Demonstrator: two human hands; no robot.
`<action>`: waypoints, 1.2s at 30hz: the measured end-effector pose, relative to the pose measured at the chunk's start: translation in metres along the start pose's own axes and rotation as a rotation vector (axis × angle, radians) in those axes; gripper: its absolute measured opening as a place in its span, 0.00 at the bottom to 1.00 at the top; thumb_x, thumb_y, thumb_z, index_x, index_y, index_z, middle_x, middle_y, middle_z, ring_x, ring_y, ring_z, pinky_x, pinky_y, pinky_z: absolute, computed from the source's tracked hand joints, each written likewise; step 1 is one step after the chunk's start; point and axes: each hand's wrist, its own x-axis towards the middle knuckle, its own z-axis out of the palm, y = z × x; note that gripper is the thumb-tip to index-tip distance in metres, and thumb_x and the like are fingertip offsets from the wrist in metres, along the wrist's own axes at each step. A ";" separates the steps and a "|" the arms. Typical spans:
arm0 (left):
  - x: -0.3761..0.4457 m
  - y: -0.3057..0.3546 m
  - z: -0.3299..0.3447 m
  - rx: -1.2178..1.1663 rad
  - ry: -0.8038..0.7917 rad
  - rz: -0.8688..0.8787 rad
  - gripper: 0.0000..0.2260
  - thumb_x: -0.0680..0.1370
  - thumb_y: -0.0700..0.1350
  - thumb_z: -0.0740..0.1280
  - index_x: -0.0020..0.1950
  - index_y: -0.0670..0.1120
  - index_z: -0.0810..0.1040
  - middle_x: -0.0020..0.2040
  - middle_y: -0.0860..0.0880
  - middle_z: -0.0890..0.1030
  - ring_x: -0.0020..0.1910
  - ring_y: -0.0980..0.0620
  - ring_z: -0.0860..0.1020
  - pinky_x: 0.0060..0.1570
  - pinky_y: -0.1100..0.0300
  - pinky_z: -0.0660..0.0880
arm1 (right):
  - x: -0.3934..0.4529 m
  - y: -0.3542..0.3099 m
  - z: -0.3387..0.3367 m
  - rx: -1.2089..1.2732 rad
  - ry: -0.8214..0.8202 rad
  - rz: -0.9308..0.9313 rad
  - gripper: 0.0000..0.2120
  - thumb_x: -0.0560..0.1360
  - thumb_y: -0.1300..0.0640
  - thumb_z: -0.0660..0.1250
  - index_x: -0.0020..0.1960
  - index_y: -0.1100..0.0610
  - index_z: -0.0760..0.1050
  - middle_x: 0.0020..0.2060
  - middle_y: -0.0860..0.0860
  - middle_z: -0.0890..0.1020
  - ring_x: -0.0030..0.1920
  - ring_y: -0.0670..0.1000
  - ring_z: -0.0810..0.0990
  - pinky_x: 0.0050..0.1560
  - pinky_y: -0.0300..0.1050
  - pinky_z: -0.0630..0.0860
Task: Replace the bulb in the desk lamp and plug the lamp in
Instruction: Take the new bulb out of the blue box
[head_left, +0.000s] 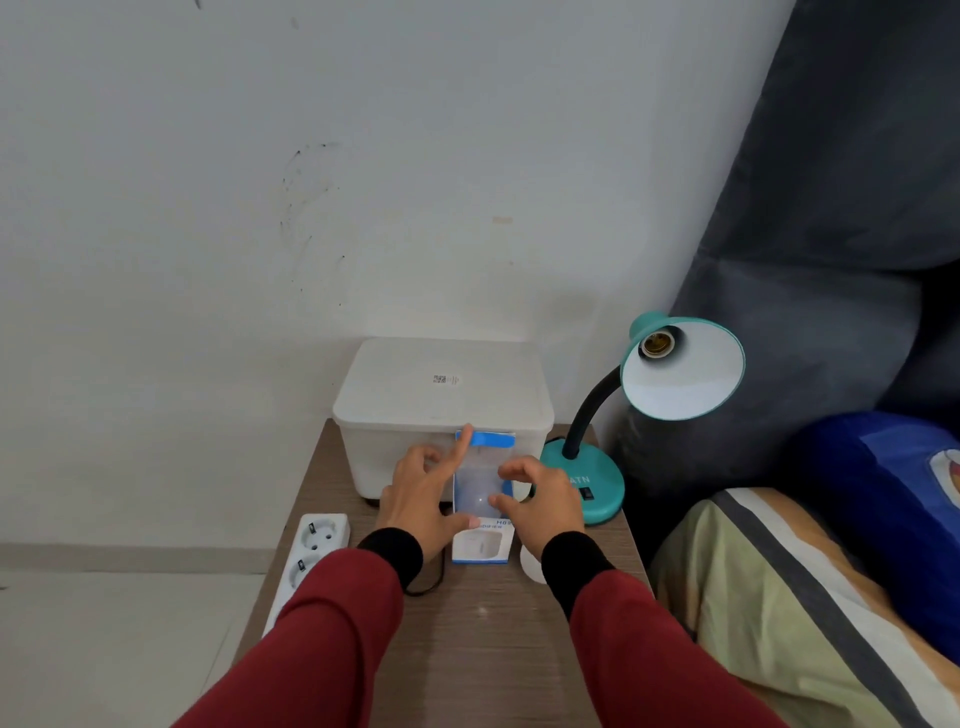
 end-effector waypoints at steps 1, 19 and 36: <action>0.000 0.000 0.000 -0.006 -0.011 0.009 0.47 0.70 0.54 0.73 0.67 0.69 0.34 0.64 0.50 0.63 0.65 0.52 0.65 0.63 0.53 0.71 | 0.003 0.000 0.000 -0.054 -0.025 -0.005 0.17 0.68 0.55 0.75 0.56 0.50 0.77 0.55 0.47 0.81 0.59 0.46 0.76 0.62 0.44 0.74; 0.002 -0.003 0.005 -0.152 -0.076 0.049 0.48 0.72 0.50 0.71 0.62 0.74 0.30 0.62 0.49 0.72 0.61 0.52 0.70 0.62 0.60 0.69 | 0.025 0.001 0.000 -0.313 -0.254 -0.125 0.25 0.69 0.55 0.74 0.65 0.50 0.74 0.61 0.46 0.80 0.63 0.50 0.75 0.67 0.46 0.70; 0.000 0.002 0.005 -0.119 -0.067 0.022 0.47 0.73 0.50 0.71 0.64 0.71 0.30 0.67 0.48 0.70 0.65 0.51 0.69 0.64 0.59 0.67 | -0.009 0.000 -0.013 0.012 -0.056 -0.236 0.29 0.69 0.57 0.74 0.68 0.46 0.69 0.56 0.48 0.69 0.54 0.44 0.71 0.51 0.28 0.72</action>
